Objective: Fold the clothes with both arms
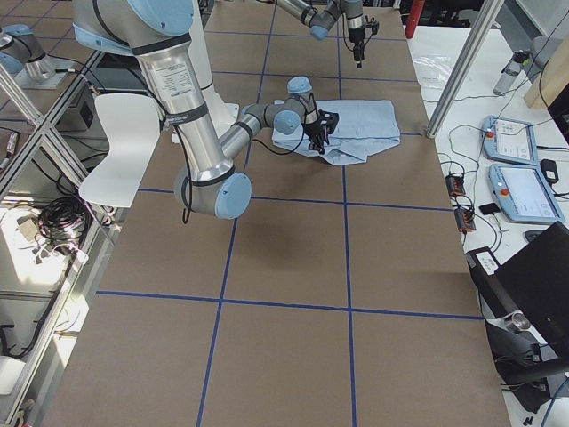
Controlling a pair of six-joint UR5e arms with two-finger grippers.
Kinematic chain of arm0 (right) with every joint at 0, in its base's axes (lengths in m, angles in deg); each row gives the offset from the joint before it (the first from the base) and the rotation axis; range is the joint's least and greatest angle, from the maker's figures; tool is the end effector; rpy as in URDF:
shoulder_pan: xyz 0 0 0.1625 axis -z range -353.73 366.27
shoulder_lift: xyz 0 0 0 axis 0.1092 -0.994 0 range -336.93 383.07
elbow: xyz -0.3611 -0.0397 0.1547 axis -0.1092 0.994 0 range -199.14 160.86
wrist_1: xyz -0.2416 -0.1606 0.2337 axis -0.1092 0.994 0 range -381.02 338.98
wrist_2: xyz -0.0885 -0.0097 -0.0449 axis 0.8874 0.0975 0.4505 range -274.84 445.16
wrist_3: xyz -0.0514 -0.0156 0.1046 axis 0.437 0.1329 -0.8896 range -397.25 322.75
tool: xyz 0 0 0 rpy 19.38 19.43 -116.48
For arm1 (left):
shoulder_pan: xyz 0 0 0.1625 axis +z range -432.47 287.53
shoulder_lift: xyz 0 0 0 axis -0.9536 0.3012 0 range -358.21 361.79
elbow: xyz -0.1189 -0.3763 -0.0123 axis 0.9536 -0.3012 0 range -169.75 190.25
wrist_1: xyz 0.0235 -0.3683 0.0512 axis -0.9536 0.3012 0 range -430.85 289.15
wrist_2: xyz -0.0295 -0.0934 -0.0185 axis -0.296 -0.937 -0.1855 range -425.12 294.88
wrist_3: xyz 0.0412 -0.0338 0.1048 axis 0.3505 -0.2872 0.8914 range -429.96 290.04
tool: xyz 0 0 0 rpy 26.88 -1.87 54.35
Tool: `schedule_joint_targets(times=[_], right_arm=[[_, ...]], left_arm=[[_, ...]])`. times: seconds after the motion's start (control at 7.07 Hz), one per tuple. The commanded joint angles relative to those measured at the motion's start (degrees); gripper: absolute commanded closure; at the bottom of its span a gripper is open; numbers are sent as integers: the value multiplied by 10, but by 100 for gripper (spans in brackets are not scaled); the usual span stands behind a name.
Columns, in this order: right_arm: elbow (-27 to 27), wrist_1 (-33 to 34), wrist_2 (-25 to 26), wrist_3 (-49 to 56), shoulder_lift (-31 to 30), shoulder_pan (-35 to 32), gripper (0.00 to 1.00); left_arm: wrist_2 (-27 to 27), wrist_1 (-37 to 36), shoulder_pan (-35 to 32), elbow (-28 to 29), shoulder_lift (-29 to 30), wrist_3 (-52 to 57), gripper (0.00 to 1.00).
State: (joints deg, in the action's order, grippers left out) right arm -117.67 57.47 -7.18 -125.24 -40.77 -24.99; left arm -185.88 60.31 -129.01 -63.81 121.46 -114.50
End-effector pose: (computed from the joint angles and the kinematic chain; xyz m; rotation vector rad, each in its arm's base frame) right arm -0.4582 -0.4284 0.3282 0.1957 -0.7913 0.4657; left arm 0.3103 -0.6022 0.3995 0.4134 0.9697 0.0821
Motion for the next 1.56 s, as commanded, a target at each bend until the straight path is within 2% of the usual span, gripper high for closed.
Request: schedule_joint_targets(times=[0.0, 0.28, 0.42, 0.57, 0.71, 0.85, 0.99, 1.13, 1.41], right_arm=[[-18, 1, 3, 1, -24, 4, 100], [-48, 2, 2, 1, -54, 9, 100], [-45, 2, 1, 3, -55, 12, 74], [-40, 3, 3, 49, -51, 18, 1], [-41, 15, -2, 92, -47, 14, 0], [-41, 54, -8, 134, -21, 8, 0], [-40, 132, -10, 156, 40, 9, 0], [-39, 170, -22, 190, 80, 19, 0], [-46, 172, -34, 265, 86, 69, 0]], left_arm=[[-4, 0, 1, -11, -7, 0, 0], [-4, 0, 1, -12, -7, 0, 0], [-4, 0, 1, -12, -9, 0, 0], [-4, 0, 1, -12, -9, 0, 0], [-5, 0, 1, -13, -10, 0, 0], [-12, 0, 1, -13, -11, 0, 0], [-13, 0, 1, -12, -11, 0, 0], [-14, 0, 1, -12, -16, 0, 0], [-20, 1, 2, -10, -20, 1, 0]])
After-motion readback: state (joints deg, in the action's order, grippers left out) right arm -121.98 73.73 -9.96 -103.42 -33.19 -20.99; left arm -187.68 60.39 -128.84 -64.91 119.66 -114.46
